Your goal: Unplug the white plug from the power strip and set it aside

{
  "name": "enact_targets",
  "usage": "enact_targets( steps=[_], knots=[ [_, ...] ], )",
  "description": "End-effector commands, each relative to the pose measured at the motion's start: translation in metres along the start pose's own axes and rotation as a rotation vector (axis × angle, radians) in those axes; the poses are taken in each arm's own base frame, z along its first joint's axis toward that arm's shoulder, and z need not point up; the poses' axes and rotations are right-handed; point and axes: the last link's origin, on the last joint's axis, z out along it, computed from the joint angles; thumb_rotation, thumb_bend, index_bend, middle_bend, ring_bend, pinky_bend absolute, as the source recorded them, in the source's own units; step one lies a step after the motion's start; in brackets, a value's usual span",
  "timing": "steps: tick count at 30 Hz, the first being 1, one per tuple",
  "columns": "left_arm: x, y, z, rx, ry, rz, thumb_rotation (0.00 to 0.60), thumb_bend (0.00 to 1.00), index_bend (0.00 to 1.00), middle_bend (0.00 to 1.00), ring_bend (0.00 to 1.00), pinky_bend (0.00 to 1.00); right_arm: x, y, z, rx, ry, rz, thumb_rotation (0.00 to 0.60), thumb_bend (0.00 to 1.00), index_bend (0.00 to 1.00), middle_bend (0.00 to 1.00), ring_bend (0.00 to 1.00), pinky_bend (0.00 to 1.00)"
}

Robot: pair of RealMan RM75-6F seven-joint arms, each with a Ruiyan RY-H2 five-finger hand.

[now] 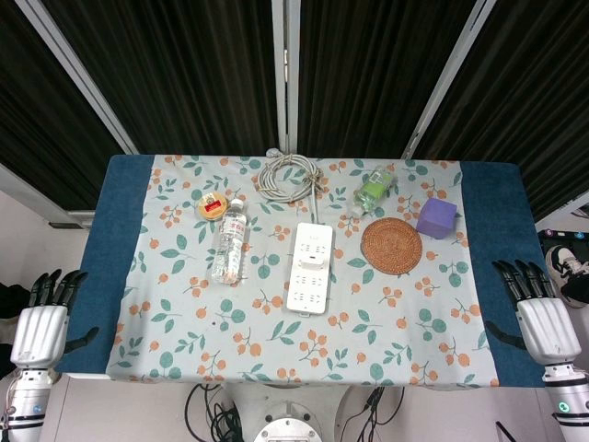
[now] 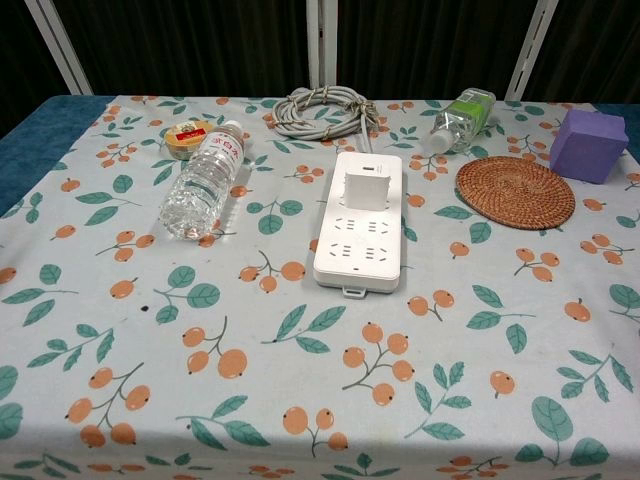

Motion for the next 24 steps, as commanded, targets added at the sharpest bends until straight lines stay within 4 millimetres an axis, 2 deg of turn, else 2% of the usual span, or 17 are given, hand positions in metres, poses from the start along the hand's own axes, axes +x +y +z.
enact_targets(
  steps=[1,10,14,18,21,24],
  knots=[
    [-0.002,0.0,0.002,0.004,-0.008,0.0,0.6,0.14,0.14,0.11,0.01,0.06,-0.001,-0.002,0.005,0.002,-0.01,0.007,0.6,0.1,0.0,0.1,0.0,0.0],
    [-0.002,0.004,0.008,-0.013,-0.017,0.01,0.6,0.14,0.14,0.12,0.01,0.06,-0.003,-0.008,0.015,0.029,-0.027,0.029,0.6,0.1,0.0,0.11,0.0,0.0],
    [0.002,0.012,0.012,-0.071,-0.011,0.009,0.6,0.13,0.14,0.12,0.01,0.07,0.001,-0.013,0.021,0.063,-0.036,0.047,0.6,0.1,0.0,0.12,0.0,0.0],
    [0.008,0.033,0.021,-0.213,-0.01,-0.018,0.6,0.13,0.17,0.14,0.01,0.15,0.011,-0.028,0.039,0.145,-0.061,0.056,0.6,0.1,0.0,0.13,0.0,0.0],
    [0.014,0.059,0.032,-0.375,0.0,-0.048,0.6,0.13,0.18,0.18,0.06,0.21,0.02,-0.047,0.061,0.225,-0.092,0.028,0.6,0.11,0.0,0.14,0.0,0.01],
    [0.015,0.094,0.043,-0.559,-0.025,-0.036,0.6,0.14,0.19,0.18,0.07,0.23,0.026,-0.076,0.087,0.313,-0.128,-0.004,0.6,0.12,0.0,0.14,0.0,0.03]
  ],
)
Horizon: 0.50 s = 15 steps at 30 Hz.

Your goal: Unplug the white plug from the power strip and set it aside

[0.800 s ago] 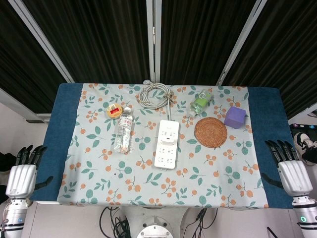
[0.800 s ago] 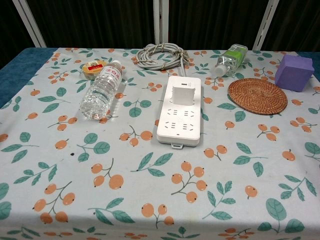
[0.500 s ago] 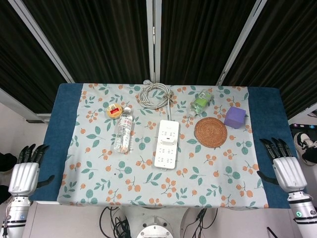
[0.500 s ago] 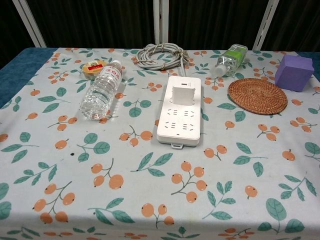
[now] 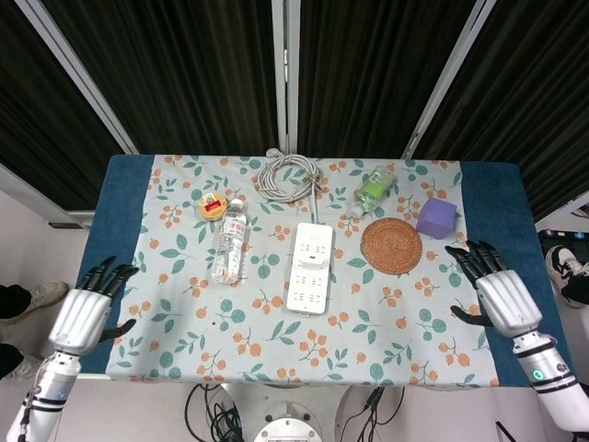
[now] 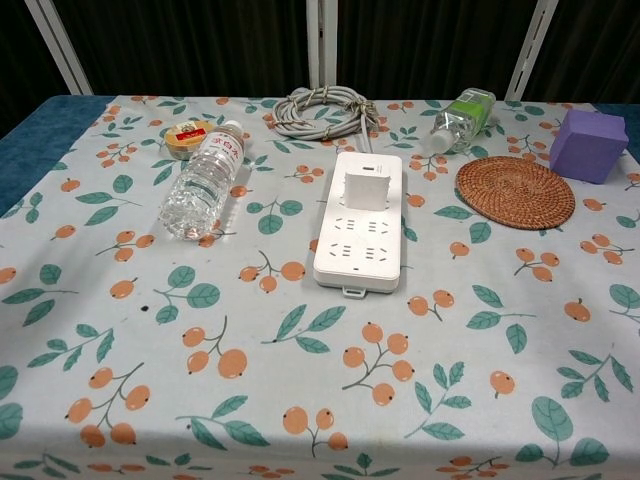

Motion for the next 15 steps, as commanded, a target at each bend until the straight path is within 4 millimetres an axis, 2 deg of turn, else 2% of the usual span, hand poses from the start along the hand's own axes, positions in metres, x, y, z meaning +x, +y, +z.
enact_targets(
  steps=[1,7,10,15],
  knots=[
    [0.001,0.04,0.031,-0.255,-0.042,-0.006,0.6,0.14,0.19,0.18,0.07,0.23,0.015,-0.031,0.041,0.12,-0.048,-0.038,0.6,0.12,0.0,0.14,0.0,0.04],
    [-0.014,0.099,0.074,-0.496,-0.115,-0.003,0.6,0.18,0.19,0.19,0.07,0.23,0.017,-0.073,0.095,0.217,-0.132,-0.055,0.6,0.15,0.0,0.15,0.0,0.09],
    [-0.025,0.122,0.094,-0.566,-0.146,0.006,0.6,0.21,0.19,0.19,0.07,0.22,0.012,-0.091,0.118,0.243,-0.172,-0.07,0.6,0.16,0.01,0.17,0.0,0.14],
    [-0.047,0.151,0.117,-0.624,-0.206,0.027,0.6,0.22,0.19,0.19,0.07,0.22,0.002,-0.116,0.148,0.269,-0.21,-0.092,0.6,0.18,0.05,0.19,0.03,0.21]
  ],
)
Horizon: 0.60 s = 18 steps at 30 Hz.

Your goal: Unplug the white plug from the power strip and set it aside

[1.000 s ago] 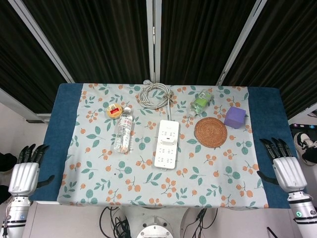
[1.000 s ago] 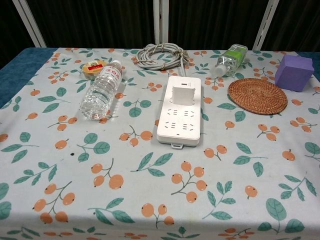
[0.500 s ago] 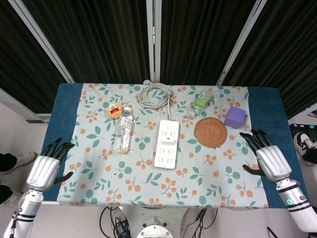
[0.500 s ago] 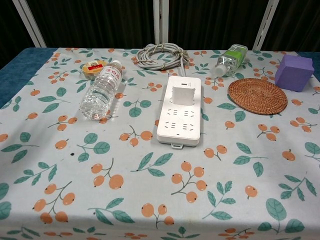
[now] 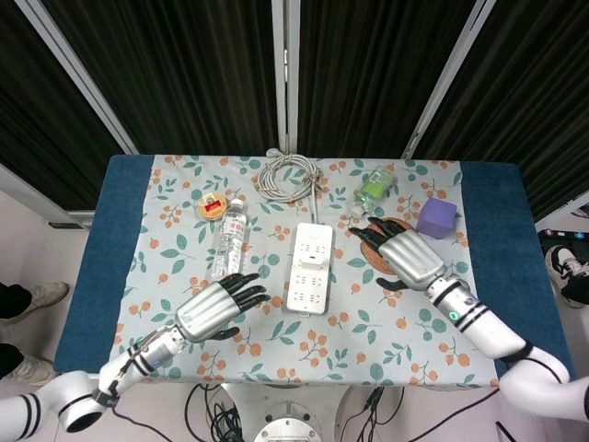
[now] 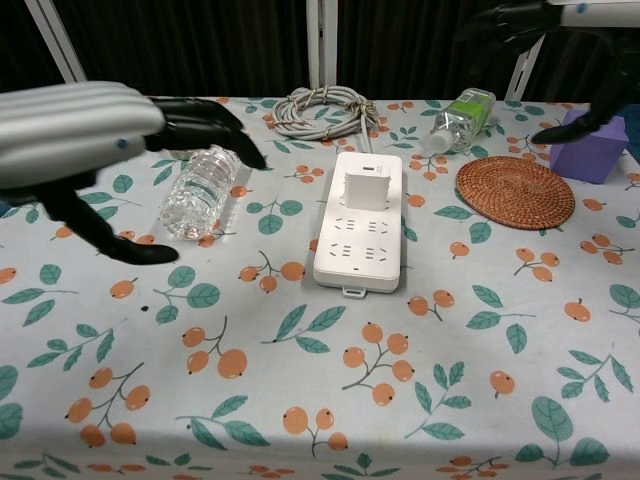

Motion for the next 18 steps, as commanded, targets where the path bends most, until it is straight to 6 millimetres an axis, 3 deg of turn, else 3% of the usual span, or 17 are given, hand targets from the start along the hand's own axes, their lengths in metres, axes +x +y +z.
enact_targets(
  steps=[1,10,18],
  knots=[
    [-0.011,0.01,0.034,-0.047,-0.034,0.0,0.6,0.22,0.19,0.19,0.07,0.22,-0.002,-0.019,0.034,0.029,-0.024,-0.013,0.6,0.19,0.06,0.2,0.04,0.22],
    [-0.033,0.025,0.08,-0.091,-0.116,0.016,0.6,0.25,0.16,0.19,0.07,0.2,-0.02,-0.04,0.08,0.049,-0.088,-0.084,0.6,0.21,0.11,0.23,0.05,0.26],
    [-0.052,0.026,0.095,-0.073,-0.149,0.04,0.6,0.26,0.13,0.17,0.07,0.18,-0.047,-0.054,0.102,0.05,-0.118,-0.14,0.6,0.21,0.11,0.23,0.07,0.28]
  ],
)
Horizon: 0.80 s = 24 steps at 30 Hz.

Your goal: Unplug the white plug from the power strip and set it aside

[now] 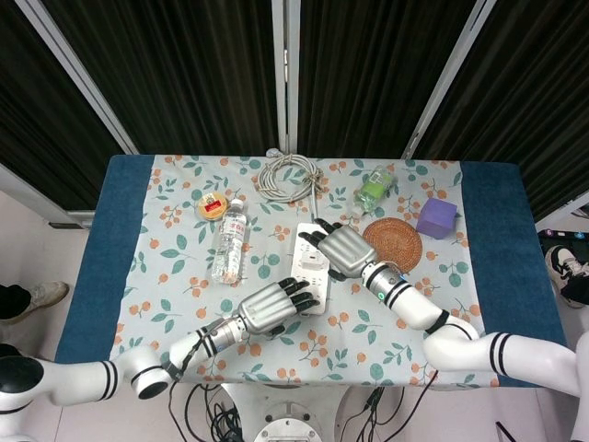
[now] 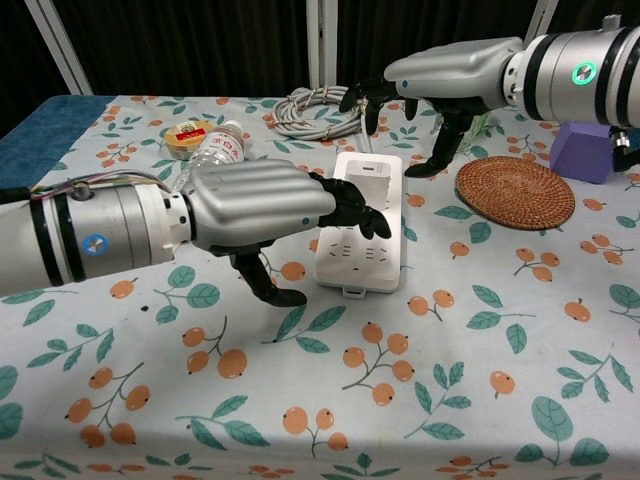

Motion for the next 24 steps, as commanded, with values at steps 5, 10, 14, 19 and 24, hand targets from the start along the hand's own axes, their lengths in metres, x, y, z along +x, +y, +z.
enact_targets(
  steps=[5,10,14,19,24],
  knots=[
    [-0.008,0.001,0.007,0.012,-0.002,-0.001,0.6,0.26,0.13,0.17,0.07,0.18,-0.015,-0.009,0.018,-0.008,-0.01,-0.056,0.6,0.21,0.12,0.24,0.08,0.29],
    [-0.012,0.001,0.008,0.018,-0.004,-0.003,0.6,0.26,0.13,0.17,0.07,0.19,-0.022,-0.013,0.027,-0.015,-0.008,-0.082,0.6,0.21,0.15,0.26,0.1,0.3],
    [-0.016,-0.001,0.008,0.026,-0.007,0.0,0.6,0.26,0.13,0.17,0.07,0.19,-0.027,-0.015,0.031,-0.021,-0.005,-0.091,0.6,0.21,0.19,0.28,0.13,0.33],
    [-0.019,-0.001,0.007,0.028,-0.009,0.007,0.6,0.26,0.13,0.17,0.07,0.18,-0.034,-0.015,0.035,-0.028,-0.002,-0.092,0.6,0.23,0.26,0.32,0.2,0.4],
    [-0.021,-0.001,0.007,0.029,-0.011,0.011,0.6,0.26,0.13,0.17,0.07,0.18,-0.037,-0.016,0.038,-0.024,0.005,-0.074,0.6,0.27,0.35,0.38,0.29,0.48]
  ],
)
